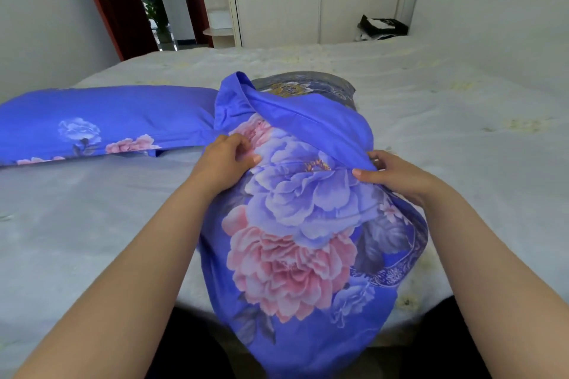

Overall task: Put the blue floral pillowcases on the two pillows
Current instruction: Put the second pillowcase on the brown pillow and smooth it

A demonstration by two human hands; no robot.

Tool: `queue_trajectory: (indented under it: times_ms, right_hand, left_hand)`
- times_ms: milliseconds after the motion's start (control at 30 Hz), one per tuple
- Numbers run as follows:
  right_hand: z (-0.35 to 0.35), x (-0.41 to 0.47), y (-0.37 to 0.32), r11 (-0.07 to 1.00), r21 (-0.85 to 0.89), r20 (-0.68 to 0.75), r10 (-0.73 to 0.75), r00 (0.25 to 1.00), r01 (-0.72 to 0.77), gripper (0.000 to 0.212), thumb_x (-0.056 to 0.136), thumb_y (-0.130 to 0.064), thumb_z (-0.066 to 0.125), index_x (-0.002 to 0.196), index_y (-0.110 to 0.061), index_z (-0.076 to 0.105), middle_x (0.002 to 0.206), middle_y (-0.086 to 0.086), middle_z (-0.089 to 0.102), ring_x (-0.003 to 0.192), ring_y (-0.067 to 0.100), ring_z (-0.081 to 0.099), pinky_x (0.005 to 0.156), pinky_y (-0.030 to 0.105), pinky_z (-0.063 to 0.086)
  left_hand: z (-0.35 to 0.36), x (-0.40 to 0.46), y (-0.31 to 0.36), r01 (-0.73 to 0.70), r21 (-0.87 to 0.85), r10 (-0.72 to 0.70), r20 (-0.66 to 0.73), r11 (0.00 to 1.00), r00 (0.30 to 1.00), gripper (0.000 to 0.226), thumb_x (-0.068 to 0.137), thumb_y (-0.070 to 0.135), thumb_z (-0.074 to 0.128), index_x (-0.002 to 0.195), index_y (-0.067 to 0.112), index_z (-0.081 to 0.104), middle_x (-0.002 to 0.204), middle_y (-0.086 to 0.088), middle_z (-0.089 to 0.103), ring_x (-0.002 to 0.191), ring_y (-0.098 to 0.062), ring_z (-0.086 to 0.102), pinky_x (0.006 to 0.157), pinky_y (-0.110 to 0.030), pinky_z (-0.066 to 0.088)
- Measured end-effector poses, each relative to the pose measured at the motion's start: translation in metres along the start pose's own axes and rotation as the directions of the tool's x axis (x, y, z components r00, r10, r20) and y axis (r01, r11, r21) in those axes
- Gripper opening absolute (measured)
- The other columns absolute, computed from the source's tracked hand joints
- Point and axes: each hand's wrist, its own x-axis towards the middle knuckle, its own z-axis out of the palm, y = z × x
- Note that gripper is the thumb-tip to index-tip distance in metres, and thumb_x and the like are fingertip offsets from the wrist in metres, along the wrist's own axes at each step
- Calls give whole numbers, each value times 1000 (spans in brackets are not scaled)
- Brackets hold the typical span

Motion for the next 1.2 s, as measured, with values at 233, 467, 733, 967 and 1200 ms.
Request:
queue_trajectory:
  times_ms: [233, 467, 733, 967, 1200]
  right_hand:
    - [-37, 19, -55, 868, -453, 110, 282, 953, -205, 32, 91, -19, 60, 66, -16, 41, 38, -2, 41, 32, 8, 25, 35, 12, 18]
    - [-19, 30, -66, 958, -250, -217, -195, 957, 139, 83, 83, -31, 68, 147, -15, 18, 136, 0, 41, 116, 17, 50, 95, 37, 45]
    - [17, -43, 13, 976, -131, -131, -189, 973, 172, 52, 85, -22, 68, 133, -24, 48, 129, -3, 50, 112, 11, 51, 93, 26, 42]
    - [12, -62, 35, 969, -206, -183, -173, 968, 134, 17, 81, -17, 73, 85, -22, 58, 75, -4, 52, 62, 2, 47, 65, 16, 40]
    - [28, -69, 17, 865, -498, -548, -369, 751, 61, 17, 87, -29, 62, 76, -19, 55, 79, 5, 60, 71, 24, 54, 61, 30, 34]
  left_hand:
    - [-22, 6, 11, -26, 96, 22, 45, 995, 999, 18, 91, 22, 59, 78, 13, 49, 80, -4, 57, 78, -26, 52, 70, -34, 40]
    - [-12, 4, 3, 95, -29, -95, 23, 995, 995, 17, 93, 26, 55, 82, 14, 51, 81, -4, 57, 81, -26, 52, 68, -31, 37]
    - [5, -62, -9, 132, -307, -169, -100, 942, 981, 23, 83, 29, 69, 97, 18, 54, 93, 5, 55, 67, -9, 46, 65, -16, 38]
    - [0, -94, -27, 169, -346, -193, -36, 923, 980, 15, 84, 12, 68, 74, 14, 57, 76, -8, 57, 65, -17, 46, 63, -24, 37]
    - [-8, -85, -16, 139, -135, -169, -241, 981, 956, 11, 93, 16, 52, 83, 13, 50, 76, -1, 58, 74, -23, 50, 56, -29, 27]
